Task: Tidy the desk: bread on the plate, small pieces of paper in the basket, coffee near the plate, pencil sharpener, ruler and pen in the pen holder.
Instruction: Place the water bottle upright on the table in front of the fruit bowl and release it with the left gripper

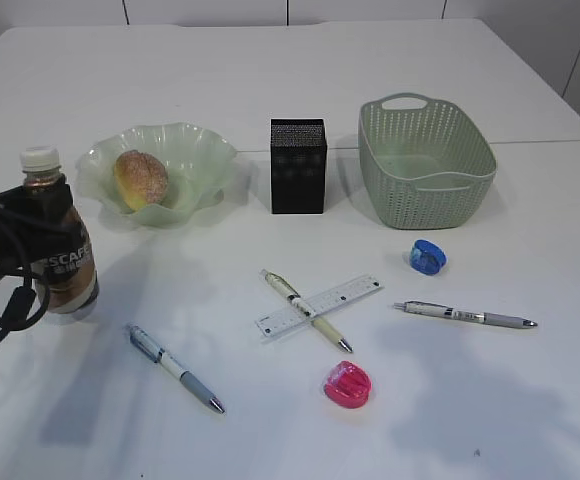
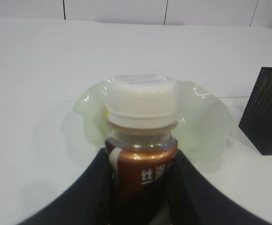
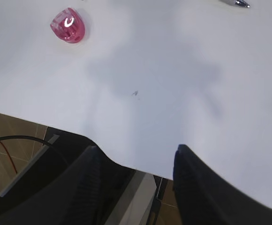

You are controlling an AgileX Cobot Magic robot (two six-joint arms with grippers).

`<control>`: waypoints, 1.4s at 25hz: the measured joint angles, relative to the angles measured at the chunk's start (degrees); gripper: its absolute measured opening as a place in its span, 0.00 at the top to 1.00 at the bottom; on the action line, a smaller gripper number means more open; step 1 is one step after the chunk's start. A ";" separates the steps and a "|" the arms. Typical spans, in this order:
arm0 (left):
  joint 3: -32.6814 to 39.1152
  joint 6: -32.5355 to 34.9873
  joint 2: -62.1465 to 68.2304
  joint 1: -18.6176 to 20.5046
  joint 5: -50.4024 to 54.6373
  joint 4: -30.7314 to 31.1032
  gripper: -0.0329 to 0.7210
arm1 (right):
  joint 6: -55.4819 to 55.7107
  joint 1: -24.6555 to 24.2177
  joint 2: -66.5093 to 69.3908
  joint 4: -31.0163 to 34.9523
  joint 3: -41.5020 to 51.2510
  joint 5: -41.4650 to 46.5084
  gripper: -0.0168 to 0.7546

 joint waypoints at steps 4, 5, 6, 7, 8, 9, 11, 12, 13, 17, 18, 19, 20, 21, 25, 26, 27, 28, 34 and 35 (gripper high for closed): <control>-0.23 0.00 1.18 0.03 -0.04 -0.03 0.66 | 0.00 0.00 0.00 0.00 0.00 -0.20 0.45; -0.46 0.00 1.33 0.14 -0.04 -0.03 0.66 | 0.00 0.00 0.00 0.00 0.00 -0.20 0.45; -0.83 0.00 1.58 0.50 -0.04 -0.03 0.66 | 0.00 0.00 0.00 0.00 0.00 -0.20 0.45; -1.20 0.00 1.71 0.74 -0.04 -0.03 0.66 | -0.12 0.00 0.00 0.00 0.00 -0.20 0.45; -1.54 0.00 1.83 0.88 -0.04 -0.03 0.66 | -0.12 0.00 0.00 0.00 0.00 -0.20 0.45; -1.83 0.11 1.92 1.14 -0.16 -0.03 0.62 | -0.12 0.00 0.00 0.00 0.00 -0.28 0.45; -2.21 0.11 2.18 1.36 -0.14 -0.28 0.66 | -0.12 0.00 0.00 0.12 0.00 -0.28 0.45; -2.49 0.11 2.42 1.37 -0.28 -0.42 0.66 | -0.12 0.00 0.00 0.22 0.00 -0.28 0.45; -2.82 0.11 2.92 1.37 -0.41 -0.55 0.66 | -0.12 0.00 0.00 0.20 0.00 -0.34 0.45; -4.19 0.11 5.18 1.37 -0.50 -0.55 0.66 | -0.22 0.00 0.00 0.20 0.00 -0.34 0.45; -4.28 0.11 5.57 1.37 -0.50 -0.55 0.66 | -0.22 0.00 0.00 0.20 0.00 -0.42 0.45; -4.28 0.11 5.80 1.37 -0.50 -0.55 0.66 | -0.22 0.00 0.00 0.20 0.00 -0.42 0.45; -4.32 0.11 6.05 1.37 -0.50 -0.66 0.66 | -0.22 0.00 0.00 0.20 0.00 -0.42 0.45; -4.54 0.11 6.12 1.37 -0.50 -0.66 0.66 | -0.32 0.00 0.00 0.20 0.00 -0.42 0.45; -5.40 0.11 6.17 1.37 -0.50 -1.02 0.66 | -0.33 0.00 0.00 0.20 0.00 -0.56 0.45; -5.50 0.11 6.26 1.37 -0.50 -1.09 0.66 | -0.33 0.00 0.00 0.20 0.00 -0.56 0.45; -5.62 0.11 6.39 1.37 -0.50 -1.54 0.66 | -0.33 0.00 0.00 0.20 0.00 -0.70 0.45; -5.73 0.11 6.53 1.37 -0.50 -2.00 0.66 | -0.33 0.00 0.00 0.20 0.00 -0.70 0.45; -6.02 0.11 6.90 1.37 -0.50 -3.37 0.66 | -0.41 0.00 0.00 0.23 0.00 -0.83 0.45; -6.02 0.11 6.90 1.37 -0.50 -3.37 0.66 | -0.41 0.00 0.00 0.23 0.00 -0.83 0.45</control>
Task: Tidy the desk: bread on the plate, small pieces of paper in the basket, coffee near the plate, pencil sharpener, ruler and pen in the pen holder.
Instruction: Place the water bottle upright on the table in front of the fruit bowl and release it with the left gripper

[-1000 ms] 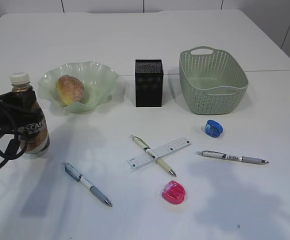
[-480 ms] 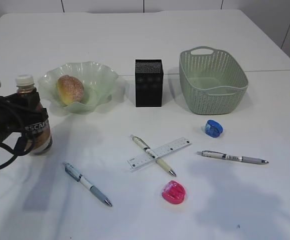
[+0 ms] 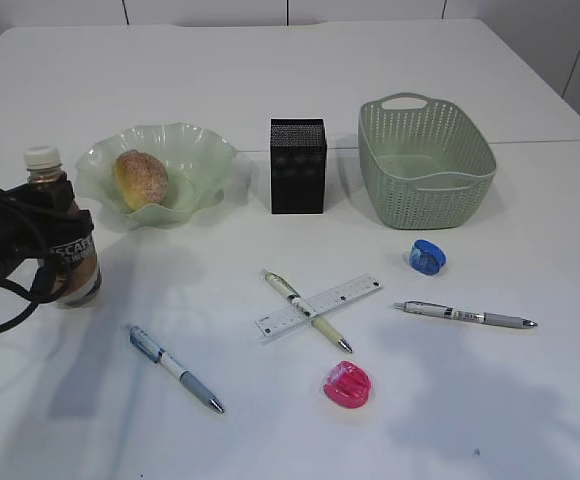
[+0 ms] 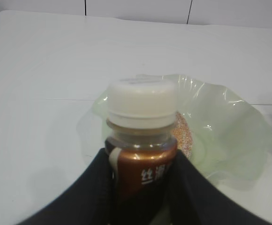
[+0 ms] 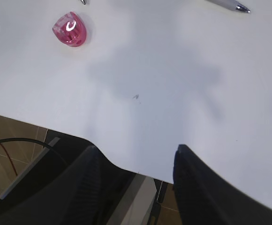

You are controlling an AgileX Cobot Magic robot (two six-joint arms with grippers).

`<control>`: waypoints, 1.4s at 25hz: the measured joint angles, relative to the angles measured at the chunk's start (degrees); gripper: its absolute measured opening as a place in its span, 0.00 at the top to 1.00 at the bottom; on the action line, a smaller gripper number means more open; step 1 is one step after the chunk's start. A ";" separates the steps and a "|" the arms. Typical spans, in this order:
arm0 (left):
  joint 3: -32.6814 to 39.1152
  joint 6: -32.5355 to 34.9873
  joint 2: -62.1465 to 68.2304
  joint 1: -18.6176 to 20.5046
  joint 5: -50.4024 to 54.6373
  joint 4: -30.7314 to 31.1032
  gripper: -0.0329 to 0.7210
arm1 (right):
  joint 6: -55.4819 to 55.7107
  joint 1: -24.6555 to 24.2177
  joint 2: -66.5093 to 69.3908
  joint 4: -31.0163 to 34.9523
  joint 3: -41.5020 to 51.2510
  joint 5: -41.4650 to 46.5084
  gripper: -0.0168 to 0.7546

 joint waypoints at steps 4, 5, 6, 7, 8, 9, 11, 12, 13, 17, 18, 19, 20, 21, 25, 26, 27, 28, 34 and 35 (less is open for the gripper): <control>0.00 0.00 0.00 0.00 0.00 0.00 0.66 | 0.00 0.00 0.00 0.00 0.00 -0.05 0.45; 0.00 0.00 0.00 0.00 0.00 0.00 0.66 | -0.04 0.00 0.00 0.00 0.00 -0.14 0.45; 0.00 0.00 0.00 0.00 0.00 0.00 0.66 | -0.04 0.00 0.00 0.00 0.00 -0.19 0.45; 0.00 0.00 0.00 0.00 0.00 0.00 0.66 | -0.04 0.00 0.00 0.00 0.00 -0.19 0.45; 0.00 0.00 0.00 0.00 0.00 0.00 0.66 | -0.13 0.00 0.00 0.00 0.00 -0.19 0.45; 0.00 0.00 0.00 0.00 0.00 0.00 0.66 | -0.13 0.00 0.00 0.00 0.00 -0.19 0.45; 0.00 0.00 0.00 0.00 0.00 0.00 0.66 | -0.13 0.00 0.00 0.00 0.00 -0.27 0.45; 0.00 0.00 0.00 0.00 0.00 0.00 0.66 | -0.13 0.00 0.00 0.00 0.00 -0.27 0.45; 0.00 0.00 0.00 0.00 0.00 0.00 0.66 | -0.13 0.00 0.00 0.00 0.00 -0.27 0.45; 0.00 0.00 0.00 0.00 0.00 0.00 0.66 | -0.13 0.00 0.00 0.10 0.00 -0.27 0.45; 0.00 0.00 -0.24 0.00 0.00 0.00 0.66 | -0.13 0.00 0.00 0.10 0.00 -0.27 0.45; 0.00 0.00 -0.51 0.00 0.00 0.00 0.66 | -0.13 0.00 0.00 0.10 0.00 -0.27 0.45; 0.00 0.00 -0.94 0.00 0.00 0.00 0.66 | -0.13 0.00 0.00 0.10 0.00 -0.27 0.45; 0.00 0.00 -1.28 0.00 0.00 0.00 0.66 | -0.13 0.00 0.00 0.10 0.00 -0.33 0.45; 0.00 0.00 -1.49 0.00 -0.16 0.00 0.66 | -0.13 0.00 0.00 0.10 0.00 -0.33 0.45; 0.00 0.00 -1.49 0.00 -0.16 0.00 0.66 | -0.16 0.00 0.00 0.10 0.00 -0.33 0.45; 0.00 0.00 -1.49 0.00 -0.16 0.00 0.66 | -0.16 0.00 0.00 0.10 0.00 -0.33 0.45; 0.00 0.00 -1.49 0.00 -0.16 0.00 0.66 | -0.16 0.00 0.00 0.10 0.00 -0.33 0.45; 0.00 0.00 -1.49 0.00 -0.16 0.00 0.66 | -0.28 0.00 0.00 0.13 0.00 -0.33 0.45; 0.00 0.00 -1.49 0.00 -0.16 0.00 0.66 | -0.28 0.00 0.00 0.13 0.00 -0.33 0.45</control>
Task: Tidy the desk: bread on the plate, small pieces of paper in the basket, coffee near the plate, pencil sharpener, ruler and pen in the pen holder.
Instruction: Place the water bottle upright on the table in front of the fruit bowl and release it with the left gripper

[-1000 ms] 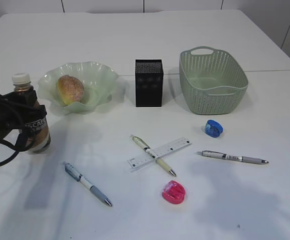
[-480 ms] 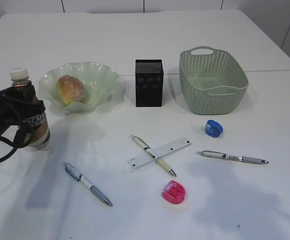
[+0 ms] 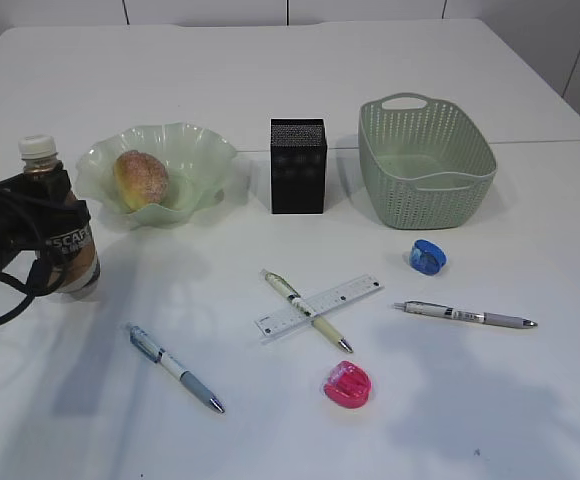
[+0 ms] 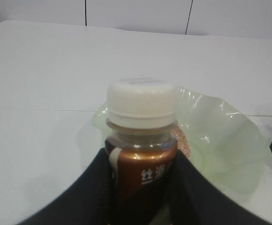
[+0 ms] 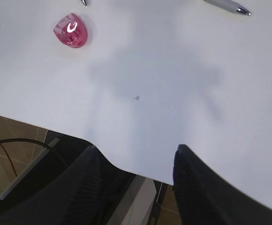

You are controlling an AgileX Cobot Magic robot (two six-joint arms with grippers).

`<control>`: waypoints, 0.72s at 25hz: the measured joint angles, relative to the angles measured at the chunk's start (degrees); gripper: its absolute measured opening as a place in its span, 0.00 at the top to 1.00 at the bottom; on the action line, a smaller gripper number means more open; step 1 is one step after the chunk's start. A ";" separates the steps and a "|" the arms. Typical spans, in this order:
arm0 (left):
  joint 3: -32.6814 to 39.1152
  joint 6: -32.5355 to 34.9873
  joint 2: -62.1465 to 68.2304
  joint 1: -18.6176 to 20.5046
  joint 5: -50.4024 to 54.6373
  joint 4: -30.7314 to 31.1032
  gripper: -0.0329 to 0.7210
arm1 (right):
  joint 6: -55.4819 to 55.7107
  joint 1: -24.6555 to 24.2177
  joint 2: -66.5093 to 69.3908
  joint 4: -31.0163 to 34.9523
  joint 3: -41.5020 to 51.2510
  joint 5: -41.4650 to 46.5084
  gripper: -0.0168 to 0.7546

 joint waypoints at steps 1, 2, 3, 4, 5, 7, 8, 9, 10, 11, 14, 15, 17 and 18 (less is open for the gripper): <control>0.00 0.00 0.00 0.00 0.00 0.00 0.66 | -0.10 0.00 0.00 0.00 0.00 0.00 0.45; 0.00 0.00 0.00 0.00 0.00 0.00 0.66 | -0.10 0.00 0.00 0.00 0.00 0.00 0.45; 0.00 0.00 0.00 0.00 0.00 0.00 0.66 | -0.10 0.00 0.00 0.00 0.00 0.00 0.45; 0.00 0.00 0.00 0.00 0.00 0.00 0.66 | -0.10 0.00 0.00 0.00 0.00 0.00 0.45; 0.00 0.00 0.00 0.00 0.00 0.00 0.66 | -0.10 0.00 0.00 0.00 0.00 0.00 0.45; 0.00 0.00 0.00 0.00 0.00 0.00 0.66 | -0.10 0.00 0.00 0.00 0.00 0.00 0.45; 0.00 0.00 0.00 0.00 0.00 0.00 0.66 | -0.10 0.00 0.00 0.00 0.00 0.00 0.45; 0.00 0.00 0.00 0.00 0.00 0.00 0.66 | -0.10 0.00 0.00 0.11 0.00 0.11 0.45; 0.00 0.00 0.00 0.00 0.00 0.00 0.65 | -0.10 0.00 0.00 0.11 0.00 0.11 0.45; 0.00 0.00 0.00 0.00 0.00 0.00 0.64 | -0.10 0.00 0.00 0.11 0.00 0.11 0.45; 0.00 0.00 0.37 0.00 -0.03 0.00 0.63 | -0.10 0.00 0.00 0.23 0.00 0.11 0.45; 0.00 0.00 0.45 0.00 -0.03 0.00 0.63 | -0.10 0.00 0.00 0.23 0.00 0.11 0.45; 0.00 0.00 0.60 0.00 -0.03 0.00 0.62 | -0.20 0.00 0.00 0.26 0.00 0.01 0.45; 0.00 0.00 0.60 0.00 -0.03 0.00 0.62 | -0.20 0.00 0.00 0.26 0.00 0.01 0.45</control>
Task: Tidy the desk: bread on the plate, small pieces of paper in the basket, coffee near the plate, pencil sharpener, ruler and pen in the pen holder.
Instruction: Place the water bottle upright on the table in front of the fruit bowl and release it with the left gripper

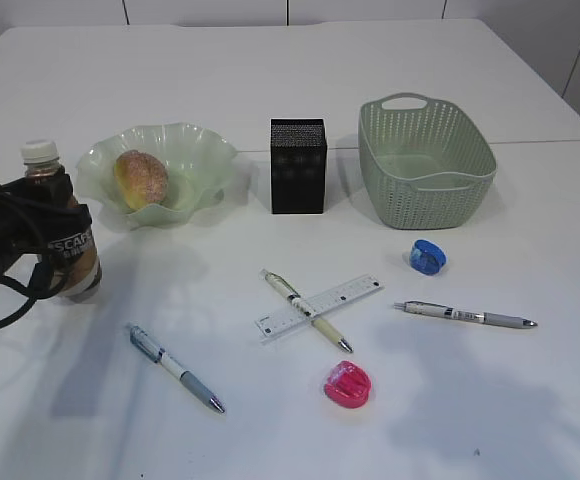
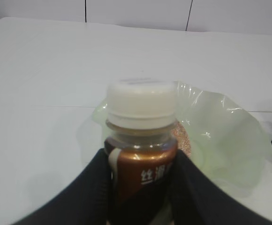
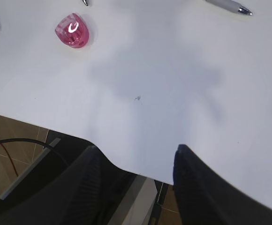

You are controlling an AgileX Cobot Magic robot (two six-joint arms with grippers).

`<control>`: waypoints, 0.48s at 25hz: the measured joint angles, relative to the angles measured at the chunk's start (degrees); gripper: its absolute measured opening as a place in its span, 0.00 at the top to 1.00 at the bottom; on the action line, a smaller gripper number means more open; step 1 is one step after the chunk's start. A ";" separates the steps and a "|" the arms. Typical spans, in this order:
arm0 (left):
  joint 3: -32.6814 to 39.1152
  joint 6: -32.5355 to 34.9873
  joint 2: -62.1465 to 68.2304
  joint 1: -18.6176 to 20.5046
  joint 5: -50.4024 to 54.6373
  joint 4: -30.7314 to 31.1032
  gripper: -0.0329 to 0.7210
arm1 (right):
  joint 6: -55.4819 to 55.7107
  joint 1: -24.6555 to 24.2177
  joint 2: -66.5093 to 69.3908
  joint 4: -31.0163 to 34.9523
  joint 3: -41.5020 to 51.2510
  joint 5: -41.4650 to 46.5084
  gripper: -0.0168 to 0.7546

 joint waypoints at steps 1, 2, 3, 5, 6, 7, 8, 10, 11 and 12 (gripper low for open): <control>0.00 0.00 0.00 0.00 0.00 0.00 0.62 | 0.00 0.00 0.00 0.00 0.00 0.00 0.45; 0.00 0.00 0.00 0.00 0.00 0.00 0.62 | 0.00 0.00 0.00 0.00 0.00 0.00 0.45; 0.00 0.00 0.00 0.00 0.00 0.00 0.62 | 0.00 0.00 0.00 0.00 0.00 0.00 0.45; 0.00 0.00 0.00 0.00 0.00 0.00 0.62 | 0.00 0.00 0.00 0.00 0.00 0.00 0.45; 0.00 0.00 0.00 0.00 0.00 0.00 0.61 | 0.00 0.00 0.00 0.00 0.00 0.00 0.45; 0.00 0.00 0.00 0.00 0.00 0.00 0.61 | 0.00 0.00 0.00 0.00 0.00 0.00 0.45; 0.00 0.00 0.00 0.00 0.00 0.00 0.61 | 0.00 0.00 0.00 0.00 0.00 0.00 0.45; 0.00 0.00 0.00 0.00 0.00 0.00 0.61 | 0.00 0.00 0.00 0.00 0.00 0.00 0.45; 0.00 0.00 0.00 0.00 0.00 0.00 0.60 | 0.00 0.00 0.00 0.00 0.00 0.00 0.45; 0.00 0.00 0.00 0.00 0.00 0.00 0.60 | -0.02 0.00 0.00 0.00 0.00 0.00 0.45</control>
